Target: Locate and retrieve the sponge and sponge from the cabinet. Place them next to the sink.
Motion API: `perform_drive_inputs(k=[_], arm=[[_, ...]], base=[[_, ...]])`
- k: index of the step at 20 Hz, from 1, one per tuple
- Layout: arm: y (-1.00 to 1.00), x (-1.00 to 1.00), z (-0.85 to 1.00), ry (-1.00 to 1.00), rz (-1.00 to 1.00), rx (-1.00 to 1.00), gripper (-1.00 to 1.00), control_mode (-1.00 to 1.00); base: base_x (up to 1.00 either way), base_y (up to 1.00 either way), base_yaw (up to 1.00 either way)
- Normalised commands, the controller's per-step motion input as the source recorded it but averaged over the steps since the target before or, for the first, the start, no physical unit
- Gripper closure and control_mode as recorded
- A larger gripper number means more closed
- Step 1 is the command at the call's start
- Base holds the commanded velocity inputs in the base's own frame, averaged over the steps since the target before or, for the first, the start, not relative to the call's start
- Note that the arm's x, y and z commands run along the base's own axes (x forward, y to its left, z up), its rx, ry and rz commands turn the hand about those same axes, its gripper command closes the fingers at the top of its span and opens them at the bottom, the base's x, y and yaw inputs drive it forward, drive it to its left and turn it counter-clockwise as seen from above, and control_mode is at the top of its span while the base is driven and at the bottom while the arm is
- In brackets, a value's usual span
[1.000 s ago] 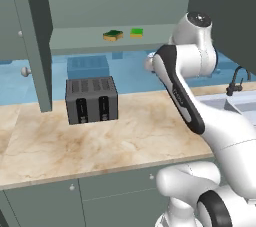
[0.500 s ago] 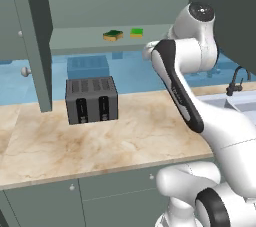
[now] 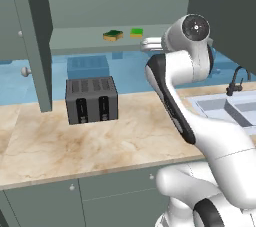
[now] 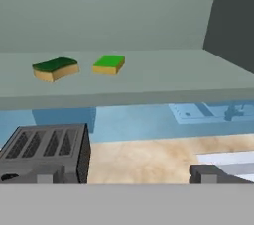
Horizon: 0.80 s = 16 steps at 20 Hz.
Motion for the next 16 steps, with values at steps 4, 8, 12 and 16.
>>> perform_drive_inputs(k=[4,8,12,16], arm=[[0.0,0.0,0.36,-0.08,-0.07,0.0,-1.0,-1.0],[0.0,0.16,0.23,0.02,-0.03,0.02,-1.0,-1.0],[0.0,0.35,0.15,0.1,0.0,0.0,-1.0,-1.0],[0.0,0.36,0.09,0.11,0.0,0.0,-1.0,-1.0]], base=[[0.0,0.0,0.0],[0.0,0.0,0.0],[0.0,0.0,0.0],[0.0,0.0,0.0]])
